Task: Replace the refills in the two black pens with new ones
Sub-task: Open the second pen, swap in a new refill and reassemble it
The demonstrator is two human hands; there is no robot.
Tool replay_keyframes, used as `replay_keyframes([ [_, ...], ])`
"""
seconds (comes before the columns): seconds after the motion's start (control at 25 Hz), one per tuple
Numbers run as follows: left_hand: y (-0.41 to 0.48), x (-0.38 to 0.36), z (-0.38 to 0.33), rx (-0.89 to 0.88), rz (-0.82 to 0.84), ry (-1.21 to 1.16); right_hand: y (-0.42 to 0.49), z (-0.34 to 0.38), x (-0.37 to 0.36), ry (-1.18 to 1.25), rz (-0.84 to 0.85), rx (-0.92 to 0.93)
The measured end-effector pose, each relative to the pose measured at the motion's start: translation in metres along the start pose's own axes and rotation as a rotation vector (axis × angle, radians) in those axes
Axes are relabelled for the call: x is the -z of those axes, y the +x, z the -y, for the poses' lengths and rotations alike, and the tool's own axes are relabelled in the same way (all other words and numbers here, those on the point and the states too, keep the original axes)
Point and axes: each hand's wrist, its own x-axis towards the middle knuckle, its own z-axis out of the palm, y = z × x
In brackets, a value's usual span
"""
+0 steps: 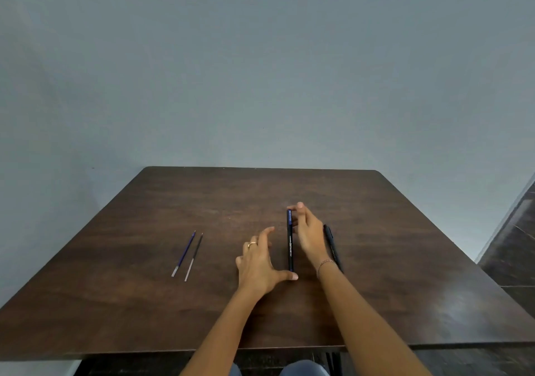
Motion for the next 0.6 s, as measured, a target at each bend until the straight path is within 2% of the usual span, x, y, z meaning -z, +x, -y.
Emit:
replay_keyframes([
  [0.08, 0.001, -0.005, -0.008, -0.012, -0.035, 0.066, 0.01, 0.006, 0.023, -0.06, 0.005, 0.049],
  [0.24, 0.006, -0.022, -0.025, -0.024, -0.032, 0.14, 0.029, 0.008, 0.063, -0.327, 0.051, 0.11],
  [0.4, 0.006, -0.048, -0.046, -0.004, 0.033, 0.134, 0.033, -0.007, 0.085, -0.487, 0.109, -0.045],
  [0.6, 0.01, -0.067, -0.047, 0.003, 0.041, 0.152, 0.035, -0.022, 0.092, -0.46, 0.137, -0.119],
])
